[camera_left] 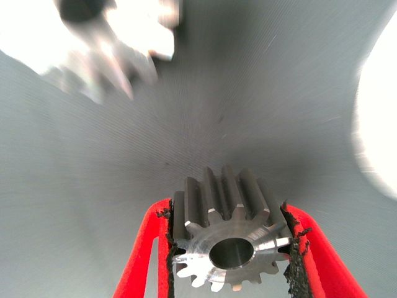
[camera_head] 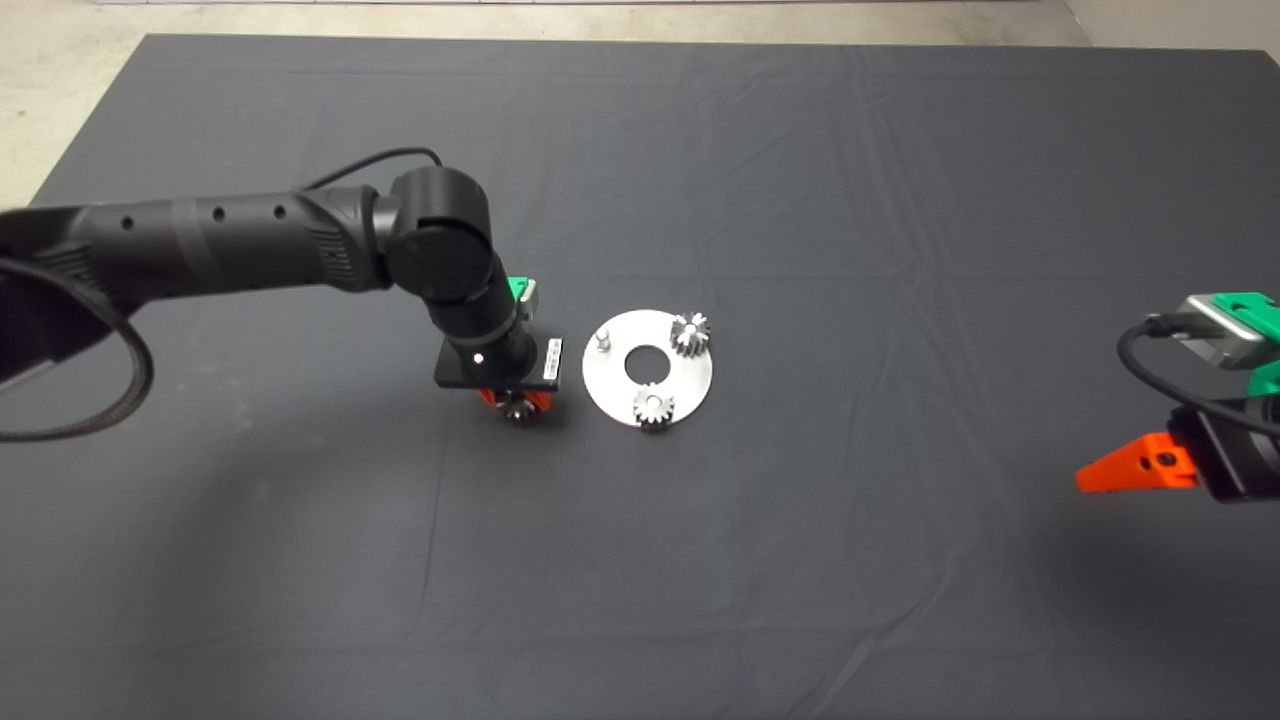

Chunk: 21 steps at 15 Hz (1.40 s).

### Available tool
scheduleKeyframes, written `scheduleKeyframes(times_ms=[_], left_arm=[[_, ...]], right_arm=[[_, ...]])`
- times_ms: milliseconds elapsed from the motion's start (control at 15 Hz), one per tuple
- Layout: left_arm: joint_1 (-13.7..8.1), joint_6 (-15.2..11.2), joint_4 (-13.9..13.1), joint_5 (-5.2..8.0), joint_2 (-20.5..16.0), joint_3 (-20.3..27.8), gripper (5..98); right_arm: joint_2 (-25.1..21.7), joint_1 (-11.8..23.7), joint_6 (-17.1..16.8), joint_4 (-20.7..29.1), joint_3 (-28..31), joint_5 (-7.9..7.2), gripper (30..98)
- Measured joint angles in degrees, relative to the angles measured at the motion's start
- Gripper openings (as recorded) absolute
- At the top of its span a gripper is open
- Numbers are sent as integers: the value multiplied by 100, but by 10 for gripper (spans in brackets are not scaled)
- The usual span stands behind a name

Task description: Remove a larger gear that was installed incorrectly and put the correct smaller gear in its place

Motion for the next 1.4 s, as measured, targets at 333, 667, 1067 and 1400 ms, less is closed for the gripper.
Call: scheduleKeyframes(times_ms=[333,667,1067,1400], left_arm=[[-167,0,-146,0,223,-1,308],[-170,-30,-138,-175,455,-192,302],[-170,101,-63,-207,756,-909,303],[-170,724,-56,-235,921,-971,300]], right_arm=[[54,1,0,1,-20,0,940],[158,-1,-1,2,-63,0,940],[204,-1,-1,2,-74,1,940],[208,-4,2,2,-61,0,940]])
